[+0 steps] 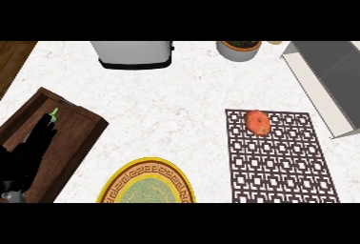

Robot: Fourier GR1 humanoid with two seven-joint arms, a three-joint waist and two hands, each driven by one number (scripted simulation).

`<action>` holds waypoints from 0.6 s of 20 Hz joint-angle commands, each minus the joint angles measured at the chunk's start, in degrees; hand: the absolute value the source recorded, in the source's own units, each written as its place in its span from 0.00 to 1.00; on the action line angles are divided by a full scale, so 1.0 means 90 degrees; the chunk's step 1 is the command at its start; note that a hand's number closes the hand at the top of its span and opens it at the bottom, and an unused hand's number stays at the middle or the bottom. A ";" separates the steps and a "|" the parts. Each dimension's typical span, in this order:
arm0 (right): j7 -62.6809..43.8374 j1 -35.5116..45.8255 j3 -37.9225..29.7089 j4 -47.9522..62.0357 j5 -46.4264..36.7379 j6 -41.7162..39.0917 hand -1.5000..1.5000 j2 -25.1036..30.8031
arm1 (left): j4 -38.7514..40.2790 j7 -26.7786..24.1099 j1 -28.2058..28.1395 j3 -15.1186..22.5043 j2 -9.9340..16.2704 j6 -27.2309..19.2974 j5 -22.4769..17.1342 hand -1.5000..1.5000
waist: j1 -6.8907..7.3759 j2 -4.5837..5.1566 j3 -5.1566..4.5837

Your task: Pick the cupcake from the placemat and place it in the tiered shelf

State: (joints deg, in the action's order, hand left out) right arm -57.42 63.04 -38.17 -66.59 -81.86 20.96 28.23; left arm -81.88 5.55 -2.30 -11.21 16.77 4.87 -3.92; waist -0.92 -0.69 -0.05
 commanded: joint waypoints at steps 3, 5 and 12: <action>-0.0910 -0.0350 0.0280 -0.2467 -0.0392 -0.1521 0.00 -0.0219 | -0.0134 -0.0118 -0.0466 -0.0135 0.0050 0.0037 -0.0015 0.50 | -0.0202 -0.0127 -0.0009; -0.1047 -0.0496 0.0390 -0.3241 -0.0612 -0.2186 0.00 -0.0304 | -0.0207 0.0031 -0.0266 -0.0131 -0.0044 -0.0040 -0.0094 0.50 | -0.0257 -0.0123 -0.0008; -0.1347 -0.0154 0.0823 -0.5279 -0.1104 -0.4388 0.00 -0.0909 | 0.0037 0.0125 -0.0194 -0.0226 0.0121 -0.0034 -0.0036 0.50 | -0.0458 -0.0247 -0.0034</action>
State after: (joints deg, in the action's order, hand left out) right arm -62.85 59.95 -33.62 -104.14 -89.88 -5.15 21.78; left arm -81.52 5.90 -4.08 -13.16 17.35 4.39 -4.35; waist -4.27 -2.36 -0.26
